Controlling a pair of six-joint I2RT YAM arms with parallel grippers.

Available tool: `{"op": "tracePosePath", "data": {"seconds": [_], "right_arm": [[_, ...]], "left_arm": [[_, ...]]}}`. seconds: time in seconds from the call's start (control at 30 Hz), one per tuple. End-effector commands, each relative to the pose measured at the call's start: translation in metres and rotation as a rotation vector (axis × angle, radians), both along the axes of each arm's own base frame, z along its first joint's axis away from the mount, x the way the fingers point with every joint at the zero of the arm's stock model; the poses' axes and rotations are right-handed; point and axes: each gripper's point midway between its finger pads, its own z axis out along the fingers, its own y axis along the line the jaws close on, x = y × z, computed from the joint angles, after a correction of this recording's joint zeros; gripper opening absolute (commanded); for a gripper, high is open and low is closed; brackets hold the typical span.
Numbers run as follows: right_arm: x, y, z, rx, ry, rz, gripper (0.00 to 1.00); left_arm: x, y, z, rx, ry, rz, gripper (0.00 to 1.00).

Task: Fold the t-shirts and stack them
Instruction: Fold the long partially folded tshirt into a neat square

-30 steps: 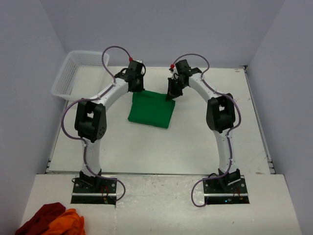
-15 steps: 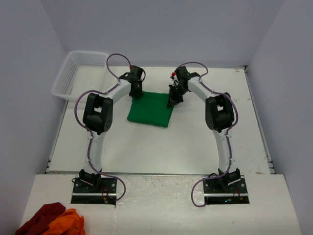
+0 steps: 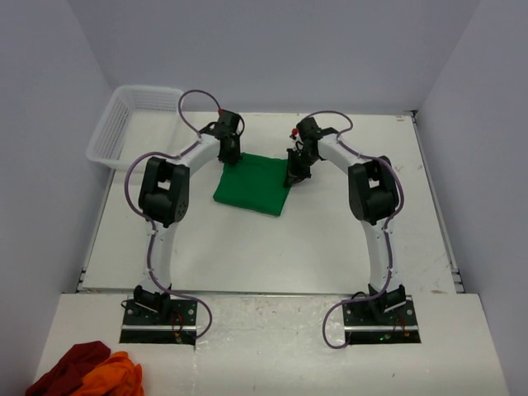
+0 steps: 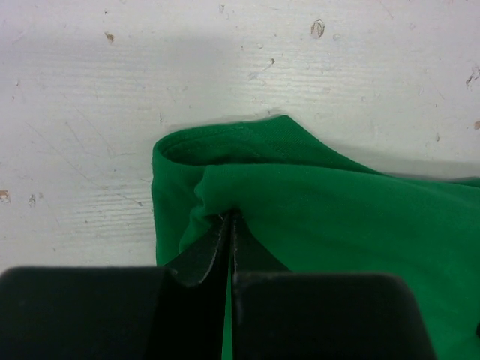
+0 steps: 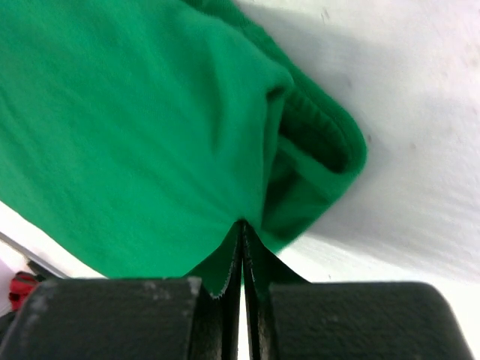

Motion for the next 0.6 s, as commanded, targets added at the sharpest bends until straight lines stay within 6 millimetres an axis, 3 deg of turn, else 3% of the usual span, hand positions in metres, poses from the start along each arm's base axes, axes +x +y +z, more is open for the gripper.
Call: {"op": "tracePosePath", "data": {"seconds": [0.0,0.13,0.17,0.23,0.27,0.4,0.57], "right_arm": [[0.002,-0.012,0.029,-0.051,-0.099,0.007,0.0],[0.005,-0.019,0.064,-0.059,-0.211,-0.001,0.12],[0.0,-0.021,0.076,-0.056,-0.232,-0.005,0.22],[-0.008,-0.024,0.081,-0.053,-0.238,-0.01,0.36],[-0.011,-0.025,0.09,-0.046,-0.249,-0.016,0.49],[-0.032,-0.02,0.084,-0.009,-0.216,0.003,0.7],[-0.064,-0.018,0.058,-0.031,-0.155,0.025,0.72]], "left_arm": [[0.007,0.004,0.045,-0.023,-0.103,-0.007,0.02],[0.0,0.007,0.066,-0.034,-0.132,0.012,0.02],[-0.003,0.007,0.068,-0.034,-0.131,0.013,0.02],[-0.007,0.007,0.083,-0.038,-0.155,0.021,0.02],[-0.012,0.005,0.091,-0.045,-0.163,0.024,0.02],[-0.026,0.001,0.106,-0.029,-0.182,0.042,0.03],[-0.059,-0.017,0.102,0.002,-0.155,0.037,0.01]]}}
